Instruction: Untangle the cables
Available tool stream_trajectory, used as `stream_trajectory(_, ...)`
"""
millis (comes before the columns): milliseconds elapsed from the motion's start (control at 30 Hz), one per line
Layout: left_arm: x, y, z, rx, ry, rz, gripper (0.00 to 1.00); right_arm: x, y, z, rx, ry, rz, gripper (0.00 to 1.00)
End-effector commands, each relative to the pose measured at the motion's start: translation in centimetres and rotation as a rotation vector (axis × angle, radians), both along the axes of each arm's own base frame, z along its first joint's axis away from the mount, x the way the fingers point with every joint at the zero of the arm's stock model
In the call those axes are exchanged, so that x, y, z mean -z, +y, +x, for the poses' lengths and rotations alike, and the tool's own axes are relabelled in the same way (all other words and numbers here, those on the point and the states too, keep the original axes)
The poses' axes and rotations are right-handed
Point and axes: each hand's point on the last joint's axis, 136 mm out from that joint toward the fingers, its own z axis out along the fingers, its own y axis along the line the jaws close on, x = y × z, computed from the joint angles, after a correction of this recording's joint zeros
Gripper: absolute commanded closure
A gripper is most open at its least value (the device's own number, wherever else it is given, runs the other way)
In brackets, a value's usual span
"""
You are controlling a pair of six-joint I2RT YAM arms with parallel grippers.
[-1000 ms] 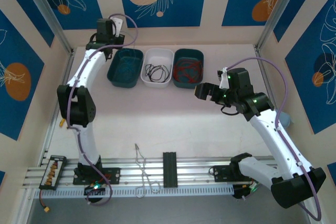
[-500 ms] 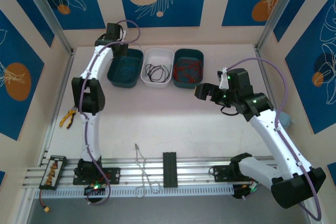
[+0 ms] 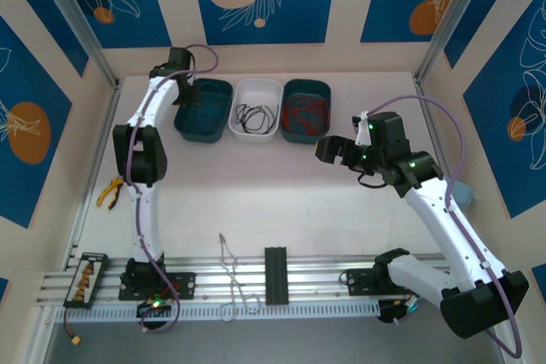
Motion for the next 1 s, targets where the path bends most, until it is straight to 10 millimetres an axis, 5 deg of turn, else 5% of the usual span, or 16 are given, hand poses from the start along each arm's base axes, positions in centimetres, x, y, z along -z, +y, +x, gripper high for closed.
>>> stream_trajectory(0,-1.8,0.1,-1.4,-0.032,-0.006,-0.033,0.79,0.1,0.4,-0.4,-0.017,0.003,0.021,0.01)
stream_trajectory(200,-3.1,-1.6,-2.1,0.005,-0.023,-0.126,0.7,0.0,0.0,-0.7,-0.01,-0.009,0.006,0.01)
stream_trajectory(467,-11.0,-2.8,-4.3,0.054,-0.194,-0.21,0.4,1.0,-1.4,-0.5,0.055,-0.007,-0.044,0.01)
stream_trajectory(700,-15.3,-1.7,-10.1,0.018,-0.385,-0.227,0.0,2.7,-4.5,0.1,0.196,-0.029,-0.148,0.01)
stream_trajectory(833,-15.7,-0.7,-14.2,-0.031,-0.492,-0.242,0.0,3.5,-6.4,0.6,0.275,-0.079,-0.193,0.01)
stream_trajectory(967,-13.8,0.9,-18.4,-0.095,-0.579,-0.226,0.0,4.3,-8.0,0.9,0.326,-0.138,-0.232,0.01)
